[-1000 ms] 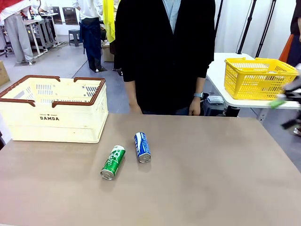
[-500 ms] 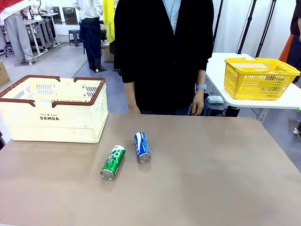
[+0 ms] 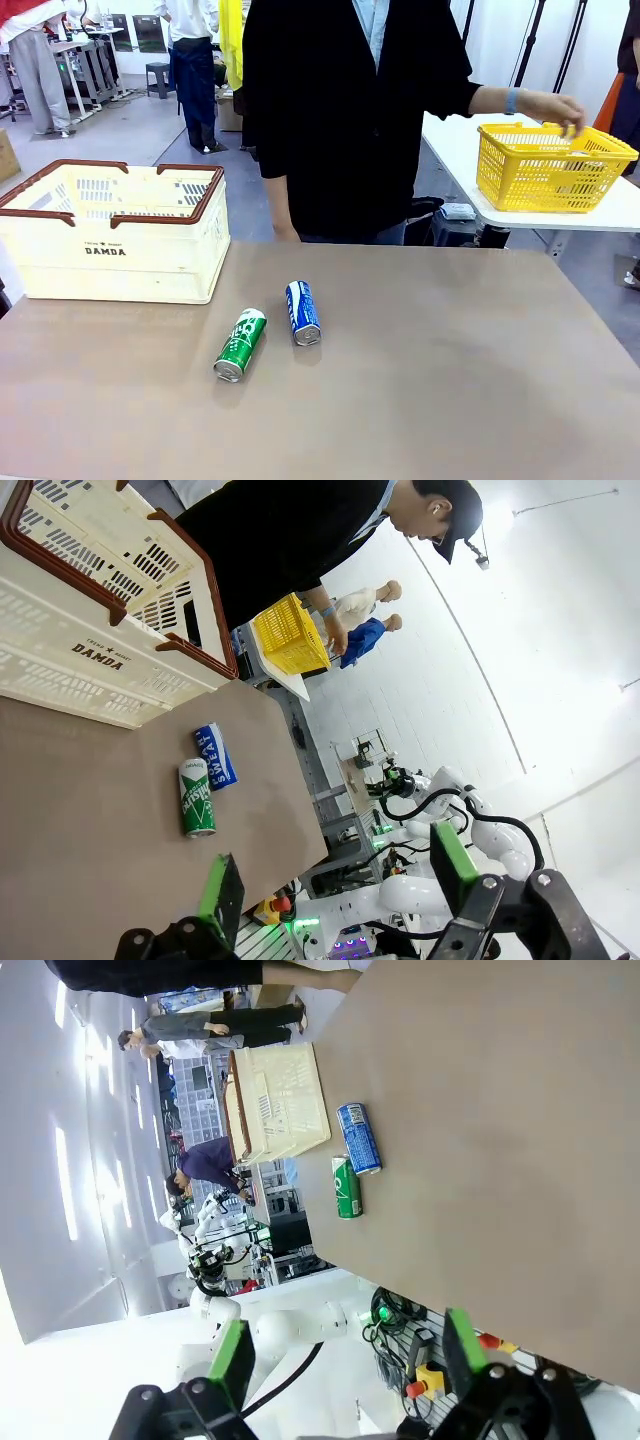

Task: Place the drinks into the Shopping basket.
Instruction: Pick up one drink and place it into the Shopping basket.

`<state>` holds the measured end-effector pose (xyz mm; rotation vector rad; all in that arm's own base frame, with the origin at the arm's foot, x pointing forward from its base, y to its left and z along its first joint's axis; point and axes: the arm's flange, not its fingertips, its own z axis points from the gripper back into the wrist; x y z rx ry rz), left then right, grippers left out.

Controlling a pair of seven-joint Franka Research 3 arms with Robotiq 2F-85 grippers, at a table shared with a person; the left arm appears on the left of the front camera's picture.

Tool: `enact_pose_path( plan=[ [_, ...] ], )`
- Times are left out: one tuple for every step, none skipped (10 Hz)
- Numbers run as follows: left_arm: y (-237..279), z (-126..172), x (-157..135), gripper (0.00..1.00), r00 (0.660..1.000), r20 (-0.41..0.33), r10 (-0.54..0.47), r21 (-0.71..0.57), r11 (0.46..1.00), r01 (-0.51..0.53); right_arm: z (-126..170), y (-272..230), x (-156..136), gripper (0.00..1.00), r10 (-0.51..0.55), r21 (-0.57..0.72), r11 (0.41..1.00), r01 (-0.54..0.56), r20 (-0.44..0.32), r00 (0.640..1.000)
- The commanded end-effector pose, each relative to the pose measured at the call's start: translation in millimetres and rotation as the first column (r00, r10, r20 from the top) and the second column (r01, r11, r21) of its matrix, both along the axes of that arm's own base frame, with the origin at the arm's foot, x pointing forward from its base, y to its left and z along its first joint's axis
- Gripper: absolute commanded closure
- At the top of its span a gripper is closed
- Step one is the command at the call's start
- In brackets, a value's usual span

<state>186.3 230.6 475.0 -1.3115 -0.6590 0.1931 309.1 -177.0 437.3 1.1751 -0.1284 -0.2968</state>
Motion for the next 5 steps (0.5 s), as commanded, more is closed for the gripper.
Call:
enact_pose_path(
  plan=[
    [-44,55,6,0.0,0.998,-0.062,-0.019,0.046,0.999,0.022,5,-1,-1,0.0,0.006,-0.006,1.0,-0.006,-0.016,1.0],
    [-100,102,20,0.0,0.988,-0.152,-0.03,0.182,0.982,0.058,5,-1,-1,0.0,0.006,-0.006,1.0,-0.006,-0.016,1.0],
    [-159,136,46,0.0,0.968,-0.224,-0.108,0.302,0.937,0.175,5,-1,-1,0.0,0.006,-0.006,1.0,-0.006,-0.016,1.0],
    [-210,151,78,0.0,0.925,-0.326,-0.196,0.352,0.883,0.311,5,-1,-1,0.0,0.006,-0.006,1.0,-0.006,-0.016,1.0],
    [-266,156,113,0.0,0.871,-0.465,-0.157,0.365,0.862,0.351,5,-1,-1,0.0,0.006,-0.006,1.0,-0.006,-0.016,1.0]
  ],
)
